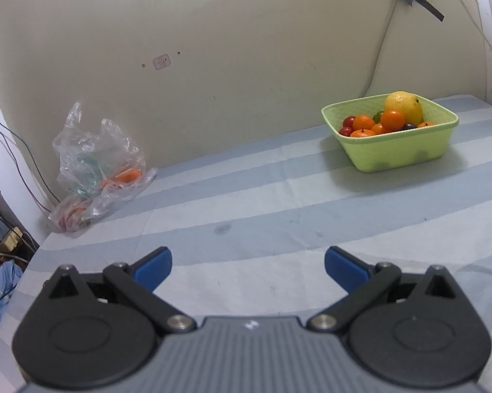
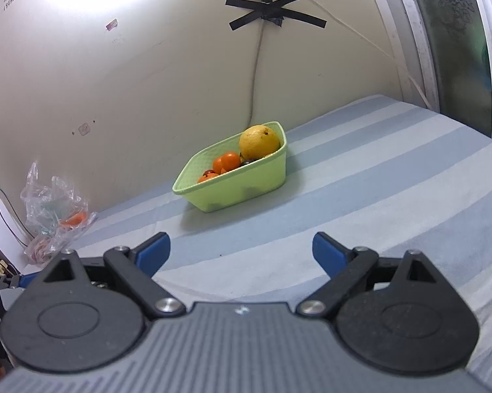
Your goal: Organize fruits
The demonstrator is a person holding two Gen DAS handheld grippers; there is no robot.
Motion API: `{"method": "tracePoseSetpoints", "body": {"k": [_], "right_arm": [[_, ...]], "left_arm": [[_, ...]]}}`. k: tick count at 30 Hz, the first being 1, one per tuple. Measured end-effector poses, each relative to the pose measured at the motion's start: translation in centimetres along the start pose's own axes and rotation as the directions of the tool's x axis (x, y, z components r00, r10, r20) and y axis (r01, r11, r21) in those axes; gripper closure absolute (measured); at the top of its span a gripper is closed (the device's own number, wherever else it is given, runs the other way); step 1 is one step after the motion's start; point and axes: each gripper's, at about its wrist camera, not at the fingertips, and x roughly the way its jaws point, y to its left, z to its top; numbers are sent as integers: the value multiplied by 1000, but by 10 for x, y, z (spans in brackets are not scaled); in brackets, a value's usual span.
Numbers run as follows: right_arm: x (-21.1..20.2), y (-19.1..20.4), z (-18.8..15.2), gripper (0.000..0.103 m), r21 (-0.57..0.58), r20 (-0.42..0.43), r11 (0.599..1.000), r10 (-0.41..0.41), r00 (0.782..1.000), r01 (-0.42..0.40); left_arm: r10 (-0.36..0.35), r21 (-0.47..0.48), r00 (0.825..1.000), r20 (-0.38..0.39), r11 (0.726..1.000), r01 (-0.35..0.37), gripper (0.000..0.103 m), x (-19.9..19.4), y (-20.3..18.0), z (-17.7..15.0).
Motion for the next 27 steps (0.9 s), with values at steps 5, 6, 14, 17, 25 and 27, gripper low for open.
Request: {"method": "tracePoseSetpoints", "body": {"k": [5, 6, 14, 17, 25, 27], "right_arm": [[1, 0, 0, 8, 2, -5, 1000, -3, 1000, 3], [2, 0, 1, 8, 3, -6, 1000, -3, 1000, 3], [4, 0, 1, 8, 2, -8, 1000, -11, 1000, 11], [5, 1, 1, 8, -2, -8, 1000, -11, 1000, 11], [3, 5, -1, 8, -20, -7, 1000, -12, 1000, 11], [3, 5, -2, 8, -19, -10, 1000, -13, 1000, 13]], "left_arm": [[-51, -6, 998, -36, 999, 51, 0, 2, 1, -4], [-61, -8, 997, -43, 998, 61, 0, 3, 0, -5], [-172, -24, 980, -99, 985, 170, 0, 4, -2, -9], [-199, -32, 974, -113, 980, 196, 0, 4, -2, -10], [-230, -45, 963, -138, 973, 226, 0, 3, -3, -12], [-236, -46, 961, -145, 972, 232, 0, 3, -4, -13]]}}
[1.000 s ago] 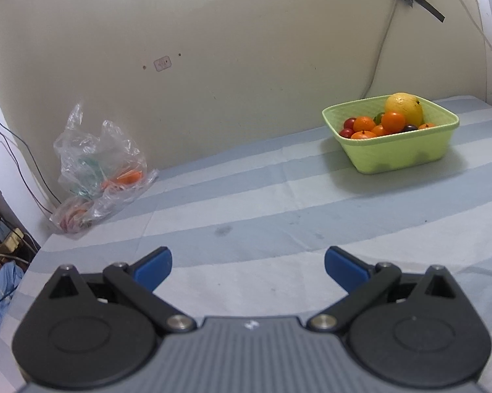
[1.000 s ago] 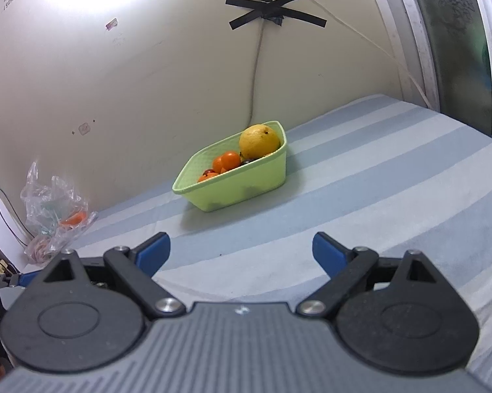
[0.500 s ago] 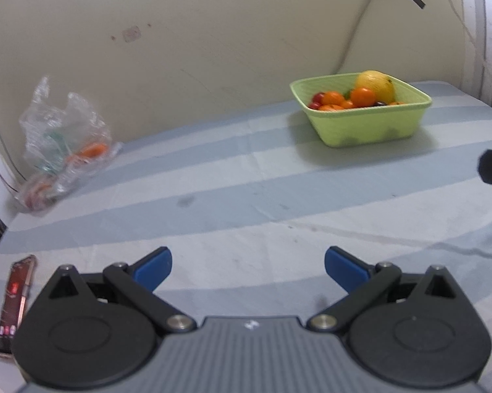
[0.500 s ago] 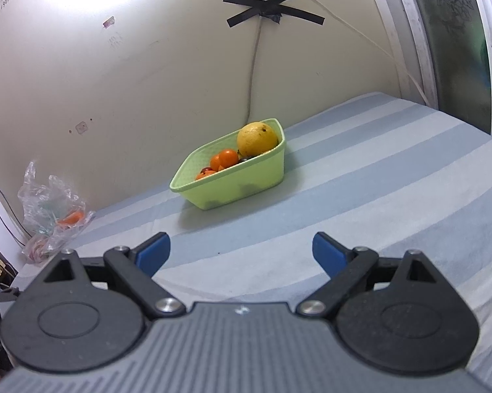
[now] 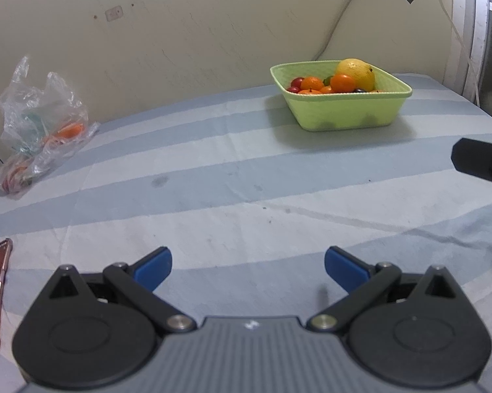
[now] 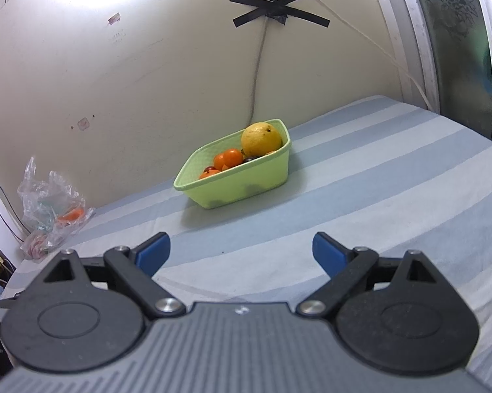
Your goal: Organize fruits
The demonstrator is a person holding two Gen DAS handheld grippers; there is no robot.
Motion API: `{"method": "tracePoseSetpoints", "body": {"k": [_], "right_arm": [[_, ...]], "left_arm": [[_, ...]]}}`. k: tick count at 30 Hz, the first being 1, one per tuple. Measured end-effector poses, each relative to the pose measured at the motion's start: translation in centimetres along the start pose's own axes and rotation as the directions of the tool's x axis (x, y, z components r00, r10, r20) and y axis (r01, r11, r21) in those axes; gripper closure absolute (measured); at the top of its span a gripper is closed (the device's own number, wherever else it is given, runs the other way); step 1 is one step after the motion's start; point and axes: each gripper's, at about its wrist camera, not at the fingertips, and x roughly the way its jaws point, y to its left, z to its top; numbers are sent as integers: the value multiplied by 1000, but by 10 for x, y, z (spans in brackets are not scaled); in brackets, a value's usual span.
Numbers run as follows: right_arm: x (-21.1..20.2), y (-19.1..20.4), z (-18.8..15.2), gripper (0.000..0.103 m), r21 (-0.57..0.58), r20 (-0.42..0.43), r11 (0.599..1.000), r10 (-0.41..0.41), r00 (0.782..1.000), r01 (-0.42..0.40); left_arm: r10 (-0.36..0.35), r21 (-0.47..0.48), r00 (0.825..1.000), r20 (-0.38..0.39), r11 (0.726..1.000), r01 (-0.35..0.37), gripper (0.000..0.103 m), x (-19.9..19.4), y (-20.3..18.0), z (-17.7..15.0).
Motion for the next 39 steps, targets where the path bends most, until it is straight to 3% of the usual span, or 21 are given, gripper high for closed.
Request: {"method": "tracePoseSetpoints", "body": {"k": [39], "right_arm": [[7, 8, -3, 8, -35, -16, 999, -33, 999, 32]], "left_arm": [[-53, -14, 998, -14, 998, 53, 0, 2, 0, -1]]}}
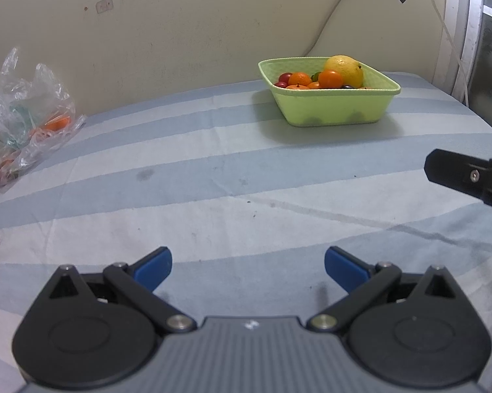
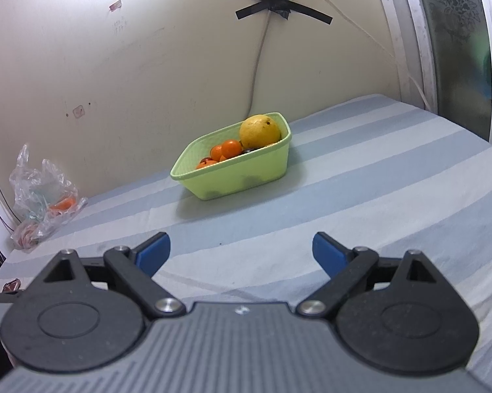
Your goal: Organize fruits
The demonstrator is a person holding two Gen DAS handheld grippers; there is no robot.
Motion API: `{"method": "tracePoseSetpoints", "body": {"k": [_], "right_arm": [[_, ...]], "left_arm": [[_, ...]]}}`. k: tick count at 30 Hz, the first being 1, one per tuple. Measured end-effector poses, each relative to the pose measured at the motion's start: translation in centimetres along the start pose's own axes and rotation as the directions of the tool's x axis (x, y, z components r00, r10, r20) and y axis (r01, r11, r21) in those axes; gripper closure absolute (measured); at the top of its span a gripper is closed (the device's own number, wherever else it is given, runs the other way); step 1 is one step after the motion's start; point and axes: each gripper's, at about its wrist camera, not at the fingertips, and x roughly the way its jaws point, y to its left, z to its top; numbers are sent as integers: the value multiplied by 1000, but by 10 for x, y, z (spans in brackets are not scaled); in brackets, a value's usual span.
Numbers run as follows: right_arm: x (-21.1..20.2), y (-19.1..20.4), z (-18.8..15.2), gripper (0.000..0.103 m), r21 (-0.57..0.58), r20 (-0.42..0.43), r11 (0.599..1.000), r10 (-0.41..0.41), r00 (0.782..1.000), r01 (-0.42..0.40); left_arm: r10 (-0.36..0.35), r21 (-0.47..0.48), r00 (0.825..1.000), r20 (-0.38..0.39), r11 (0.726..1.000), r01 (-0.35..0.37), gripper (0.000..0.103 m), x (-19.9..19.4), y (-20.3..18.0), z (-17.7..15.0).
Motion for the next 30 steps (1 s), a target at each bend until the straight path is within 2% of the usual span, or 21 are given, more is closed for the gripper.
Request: {"method": "tracePoseSetpoints", "body": {"k": [30], "right_arm": [[4, -1, -3, 8, -1, -14, 1000, 2, 1000, -2]], "left_arm": [[-27, -27, 999, -31, 999, 26, 0, 8, 1, 0]]}}
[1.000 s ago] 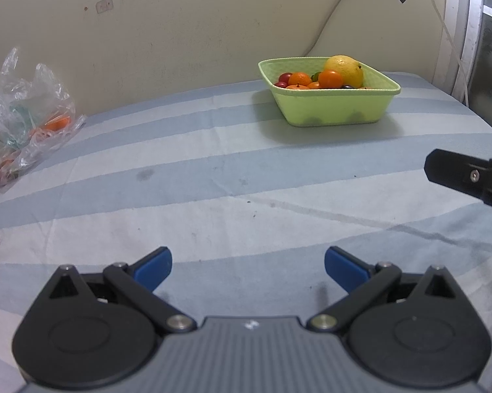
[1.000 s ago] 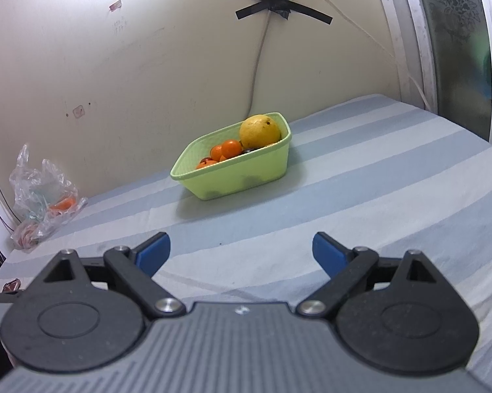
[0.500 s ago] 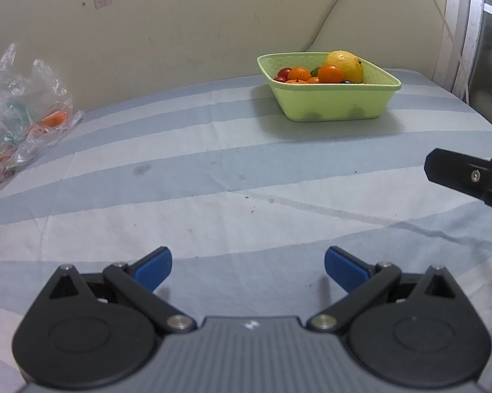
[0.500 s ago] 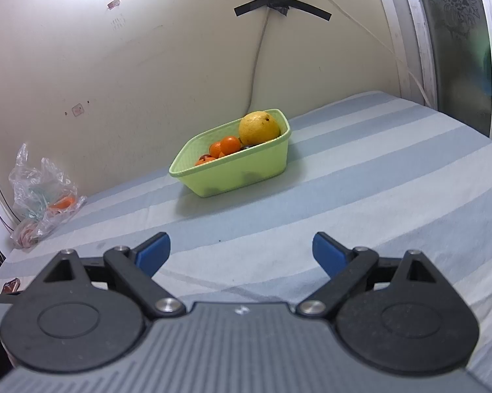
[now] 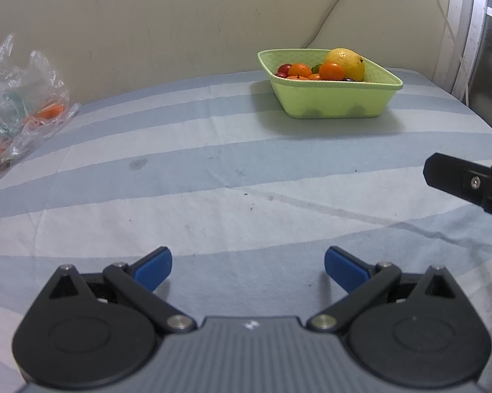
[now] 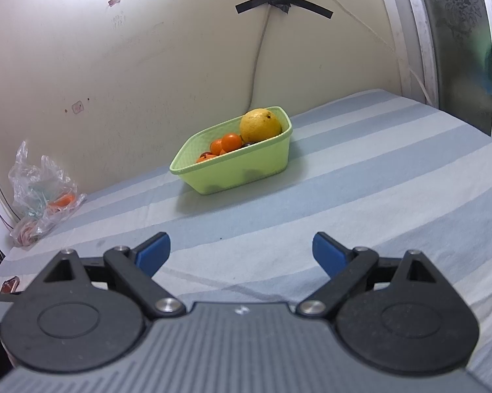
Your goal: Organize fruits
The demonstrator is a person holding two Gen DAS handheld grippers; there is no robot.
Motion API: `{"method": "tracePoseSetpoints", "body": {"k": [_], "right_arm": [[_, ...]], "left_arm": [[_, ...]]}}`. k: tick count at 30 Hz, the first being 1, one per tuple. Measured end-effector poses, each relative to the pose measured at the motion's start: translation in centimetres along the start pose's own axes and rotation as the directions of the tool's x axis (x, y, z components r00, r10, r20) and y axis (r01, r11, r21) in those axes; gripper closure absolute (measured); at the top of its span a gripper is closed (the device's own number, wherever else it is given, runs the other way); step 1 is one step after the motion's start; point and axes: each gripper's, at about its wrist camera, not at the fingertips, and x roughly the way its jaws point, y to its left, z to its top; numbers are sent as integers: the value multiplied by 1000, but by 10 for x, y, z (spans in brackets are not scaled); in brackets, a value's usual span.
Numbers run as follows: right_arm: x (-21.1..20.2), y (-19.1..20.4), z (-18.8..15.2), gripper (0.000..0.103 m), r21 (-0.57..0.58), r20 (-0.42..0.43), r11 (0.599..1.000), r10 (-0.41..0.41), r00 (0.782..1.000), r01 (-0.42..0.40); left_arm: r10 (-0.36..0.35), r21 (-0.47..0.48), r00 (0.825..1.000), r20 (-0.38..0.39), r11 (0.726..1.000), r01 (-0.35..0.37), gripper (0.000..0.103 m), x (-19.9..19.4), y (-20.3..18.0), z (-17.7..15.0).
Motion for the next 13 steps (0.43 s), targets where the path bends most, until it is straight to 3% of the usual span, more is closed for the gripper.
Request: {"method": "tracePoseSetpoints", "body": {"k": [7, 13], "right_arm": [[1, 1, -1, 8, -1, 0, 1000, 0, 1000, 0], [1, 2, -1, 8, -9, 1, 1000, -1, 1000, 1]], "left_arm": [[1, -10, 1000, 5, 1000, -1, 0, 0, 2, 1], [-11, 2, 998, 65, 1000, 11, 0, -9, 3, 4]]}}
